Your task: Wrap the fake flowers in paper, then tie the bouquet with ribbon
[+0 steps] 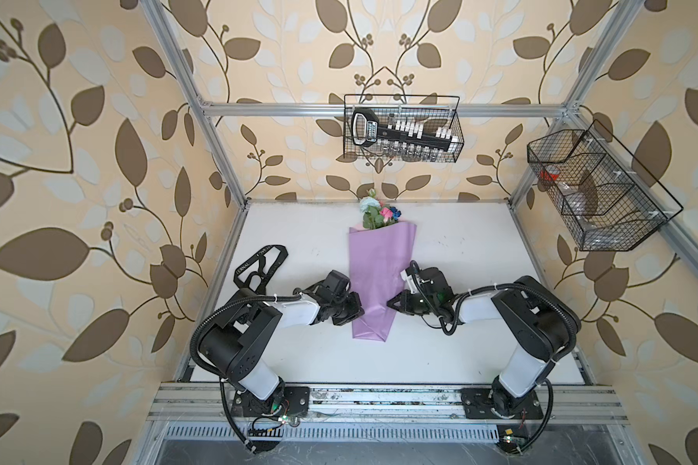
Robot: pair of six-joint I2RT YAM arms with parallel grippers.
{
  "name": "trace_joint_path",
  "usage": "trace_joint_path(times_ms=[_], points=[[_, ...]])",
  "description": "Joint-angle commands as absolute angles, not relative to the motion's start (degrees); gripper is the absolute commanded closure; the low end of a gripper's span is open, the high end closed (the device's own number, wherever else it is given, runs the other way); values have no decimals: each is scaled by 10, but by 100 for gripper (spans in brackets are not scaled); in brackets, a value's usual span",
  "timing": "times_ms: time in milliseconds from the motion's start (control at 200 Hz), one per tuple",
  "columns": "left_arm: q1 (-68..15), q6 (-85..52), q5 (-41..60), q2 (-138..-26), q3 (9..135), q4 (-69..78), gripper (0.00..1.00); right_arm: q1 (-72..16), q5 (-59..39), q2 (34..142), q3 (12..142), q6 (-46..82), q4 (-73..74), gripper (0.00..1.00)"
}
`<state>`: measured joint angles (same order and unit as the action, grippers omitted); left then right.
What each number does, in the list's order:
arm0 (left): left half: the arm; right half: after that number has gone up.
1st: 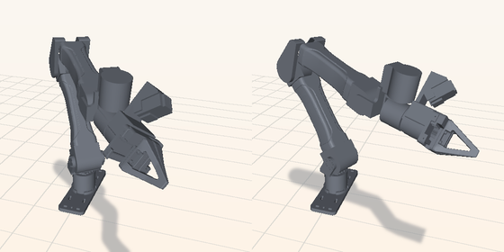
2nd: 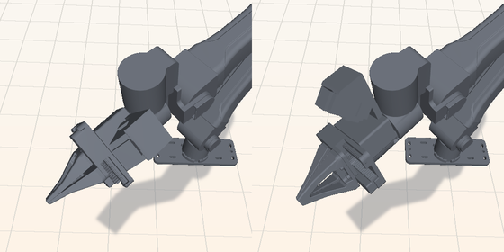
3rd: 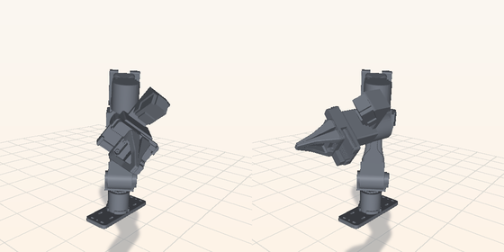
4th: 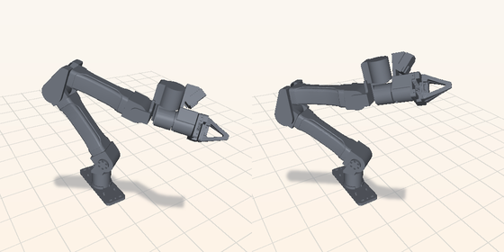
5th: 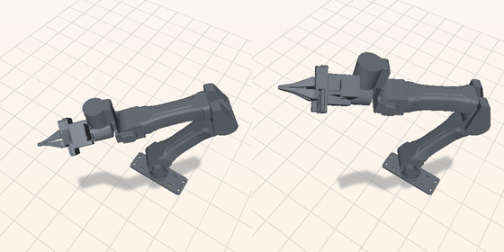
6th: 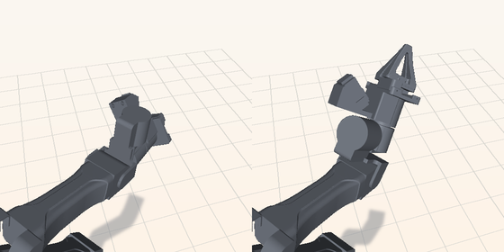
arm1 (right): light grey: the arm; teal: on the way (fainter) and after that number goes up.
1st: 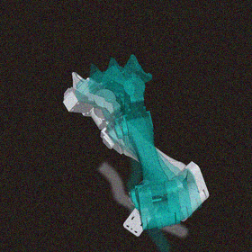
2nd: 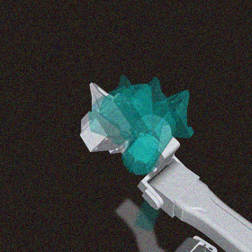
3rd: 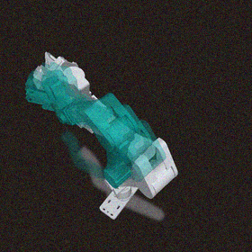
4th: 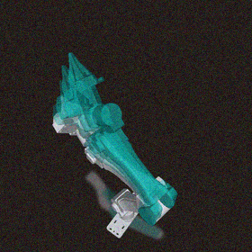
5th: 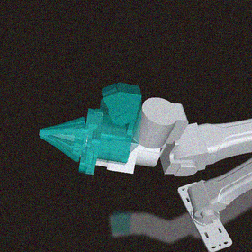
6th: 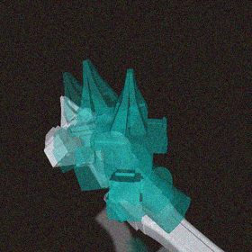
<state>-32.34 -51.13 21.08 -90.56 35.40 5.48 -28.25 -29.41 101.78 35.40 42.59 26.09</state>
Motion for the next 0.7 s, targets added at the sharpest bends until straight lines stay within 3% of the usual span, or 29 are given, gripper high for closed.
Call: trace_joint_path(times_ms=[0, 310, 695], points=[[-329, -497, 196, -932, 342, -4, 95, -255, -312, 1042, 377, 410, 273, 85], [-329, -495, 203, -939, 344, -6, 96, -192, -336, 1109, 445, 419, 287, 86], [-329, -496, 207, -931, 343, -10, 96, -107, -257, 1199, 627, 417, 189, 86]])
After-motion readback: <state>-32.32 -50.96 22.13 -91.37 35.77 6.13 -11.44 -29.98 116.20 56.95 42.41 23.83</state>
